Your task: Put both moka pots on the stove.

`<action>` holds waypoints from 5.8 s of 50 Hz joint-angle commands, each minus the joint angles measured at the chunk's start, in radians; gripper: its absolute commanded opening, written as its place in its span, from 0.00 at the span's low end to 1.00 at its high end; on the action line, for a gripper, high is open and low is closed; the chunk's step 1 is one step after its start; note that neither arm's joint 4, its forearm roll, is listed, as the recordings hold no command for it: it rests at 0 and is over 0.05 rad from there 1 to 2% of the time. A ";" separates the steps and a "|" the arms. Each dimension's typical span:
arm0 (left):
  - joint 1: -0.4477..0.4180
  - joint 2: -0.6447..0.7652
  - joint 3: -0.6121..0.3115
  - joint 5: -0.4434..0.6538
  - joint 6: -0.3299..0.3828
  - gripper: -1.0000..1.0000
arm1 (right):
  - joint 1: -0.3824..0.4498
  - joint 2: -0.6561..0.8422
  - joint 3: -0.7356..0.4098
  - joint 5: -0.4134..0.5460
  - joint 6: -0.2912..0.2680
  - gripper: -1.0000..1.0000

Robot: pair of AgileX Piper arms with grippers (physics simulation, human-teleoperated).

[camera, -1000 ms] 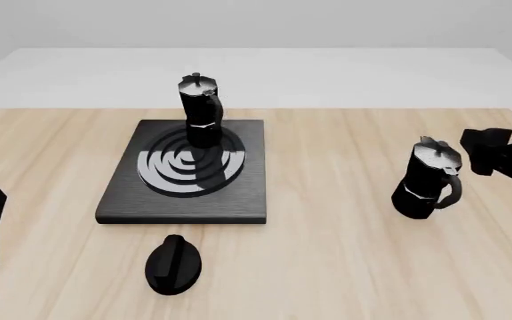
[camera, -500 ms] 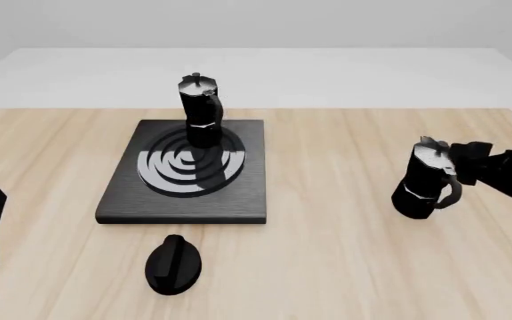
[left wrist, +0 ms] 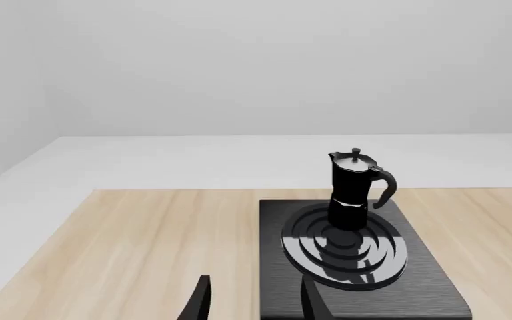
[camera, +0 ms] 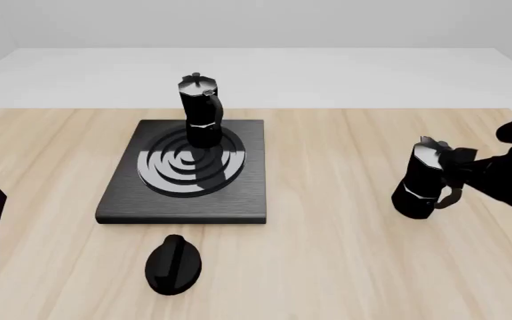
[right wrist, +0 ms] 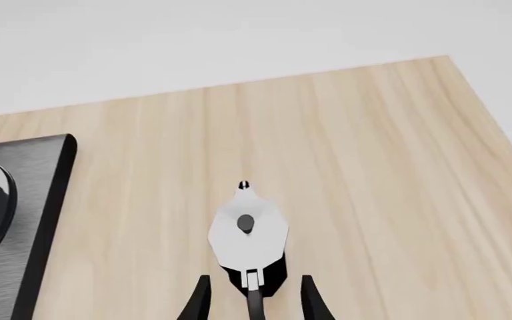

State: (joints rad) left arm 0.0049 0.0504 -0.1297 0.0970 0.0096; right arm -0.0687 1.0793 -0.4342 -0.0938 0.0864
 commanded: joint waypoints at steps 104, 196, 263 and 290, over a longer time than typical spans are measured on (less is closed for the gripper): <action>0.000 0.000 0.000 0.000 0.000 1.00 | 0.022 0.144 0.038 -0.143 -0.026 0.00; 0.000 0.000 0.000 0.000 0.000 1.00 | 0.943 0.230 -0.609 0.112 -0.079 0.00; 0.000 0.000 0.000 0.000 0.000 1.00 | 0.918 0.707 -0.913 0.060 -0.023 0.00; 0.000 0.000 0.000 0.000 0.000 1.00 | 0.899 0.839 -1.021 0.066 -0.009 0.00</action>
State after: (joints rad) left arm 0.0049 0.0504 -0.1297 0.0969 0.0096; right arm 0.8355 1.8969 -1.3915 -0.0232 0.0650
